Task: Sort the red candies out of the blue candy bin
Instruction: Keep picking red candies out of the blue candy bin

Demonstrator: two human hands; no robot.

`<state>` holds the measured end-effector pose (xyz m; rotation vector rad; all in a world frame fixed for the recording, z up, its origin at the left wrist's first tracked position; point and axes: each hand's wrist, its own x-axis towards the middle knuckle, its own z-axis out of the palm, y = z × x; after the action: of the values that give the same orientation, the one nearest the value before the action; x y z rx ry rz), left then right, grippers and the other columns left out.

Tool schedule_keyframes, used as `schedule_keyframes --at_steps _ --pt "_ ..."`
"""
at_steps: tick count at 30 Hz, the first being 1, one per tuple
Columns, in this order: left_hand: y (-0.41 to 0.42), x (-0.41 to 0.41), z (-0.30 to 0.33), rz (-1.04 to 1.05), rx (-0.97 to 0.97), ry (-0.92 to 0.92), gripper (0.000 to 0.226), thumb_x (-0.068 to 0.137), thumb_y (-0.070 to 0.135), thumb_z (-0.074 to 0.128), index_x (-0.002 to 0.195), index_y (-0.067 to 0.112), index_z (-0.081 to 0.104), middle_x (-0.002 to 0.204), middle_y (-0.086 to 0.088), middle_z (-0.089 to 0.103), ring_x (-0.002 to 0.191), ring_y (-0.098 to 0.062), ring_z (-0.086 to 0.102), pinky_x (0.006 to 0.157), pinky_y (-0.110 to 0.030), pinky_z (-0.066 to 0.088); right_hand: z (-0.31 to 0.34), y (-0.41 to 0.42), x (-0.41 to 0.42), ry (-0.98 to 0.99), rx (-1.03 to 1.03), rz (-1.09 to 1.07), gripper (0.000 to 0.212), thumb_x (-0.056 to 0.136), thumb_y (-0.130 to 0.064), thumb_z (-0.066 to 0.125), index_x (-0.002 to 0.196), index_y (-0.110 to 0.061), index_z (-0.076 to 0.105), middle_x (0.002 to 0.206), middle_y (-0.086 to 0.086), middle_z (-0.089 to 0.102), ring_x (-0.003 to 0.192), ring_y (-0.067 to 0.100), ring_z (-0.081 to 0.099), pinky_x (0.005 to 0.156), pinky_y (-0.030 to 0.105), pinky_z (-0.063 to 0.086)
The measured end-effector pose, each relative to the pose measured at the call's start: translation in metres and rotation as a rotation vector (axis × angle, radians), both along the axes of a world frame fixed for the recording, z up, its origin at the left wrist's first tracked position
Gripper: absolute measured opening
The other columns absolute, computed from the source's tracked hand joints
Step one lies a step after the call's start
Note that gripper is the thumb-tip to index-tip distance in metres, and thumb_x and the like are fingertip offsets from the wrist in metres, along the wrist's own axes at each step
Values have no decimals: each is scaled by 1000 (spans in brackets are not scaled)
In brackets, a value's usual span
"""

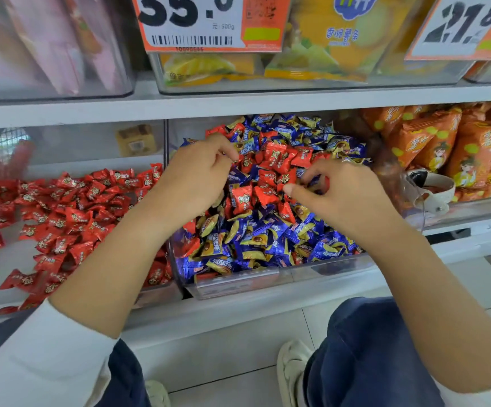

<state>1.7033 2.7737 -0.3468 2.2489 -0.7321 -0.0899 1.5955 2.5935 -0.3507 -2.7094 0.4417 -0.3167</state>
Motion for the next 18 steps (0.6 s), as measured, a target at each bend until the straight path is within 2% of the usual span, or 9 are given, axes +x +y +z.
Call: schedule_keyframes --at_steps 2,5,7,8,10,13,15,16,18 --pt "1 -3 1 -10 100 29 26 96 15 37 95 18 63 70 0 58 49 -6 48 51 -21 36 -6 0 2 79 -68 2 41 77 -56 65 97 -21 64 74 -6 55 72 14 51 60 27 35" --pt "-5 -13 -7 -49 358 -100 31 94 46 40 102 22 58 91 5 59 81 -14 58 72 -29 45 -12 0 4 84 -98 15 34 78 -49 68 101 -23 64 87 -3 59 76 14 52 60 26 33" --pt "-10 -18 -15 -76 449 -147 41 89 57 45 108 22 52 93 5 54 83 -17 54 69 -31 44 -11 -1 4 31 -17 15 23 78 -40 72 92 -24 63 85 -5 58 77 11 53 59 25 34" --pt "-12 -19 -18 -94 463 -134 41 89 55 50 111 20 49 88 5 52 80 -18 52 66 -31 41 -9 -2 4 -6 35 12 19 78 -37 73 87 -24 61 85 -6 57 75 6 52 59 22 35" --pt "-14 -19 -20 -115 429 -73 39 88 43 60 116 19 46 82 5 51 77 -17 48 65 -31 39 -5 -5 3 -88 105 -3 20 77 -33 74 79 -24 56 90 -4 57 76 2 50 60 17 34" --pt "-11 -16 -14 -68 315 -104 31 89 33 60 117 21 52 87 1 64 76 -18 57 74 -33 47 2 -8 0 -162 205 -39 21 83 -29 68 77 -20 50 89 -4 60 79 13 53 69 32 39" --pt "-7 -10 -9 -21 218 -140 18 92 29 55 104 17 61 78 -1 65 67 -15 58 77 -34 46 4 -8 -1 -156 234 -72 20 85 -26 62 78 -18 46 78 -3 57 70 16 51 66 34 38" --pt "-6 -7 -7 -8 178 -136 17 94 28 51 95 14 61 71 1 61 62 -11 54 72 -32 42 4 -8 -1 -166 256 -79 18 85 -25 60 80 -17 45 71 -3 53 63 15 47 63 34 37" --pt "-8 -5 -7 -1 161 -104 29 99 31 41 81 10 52 65 1 49 58 -10 45 59 -29 27 4 -6 1 -198 316 -87 12 86 -24 56 87 -17 47 64 -5 47 55 10 41 60 33 36"
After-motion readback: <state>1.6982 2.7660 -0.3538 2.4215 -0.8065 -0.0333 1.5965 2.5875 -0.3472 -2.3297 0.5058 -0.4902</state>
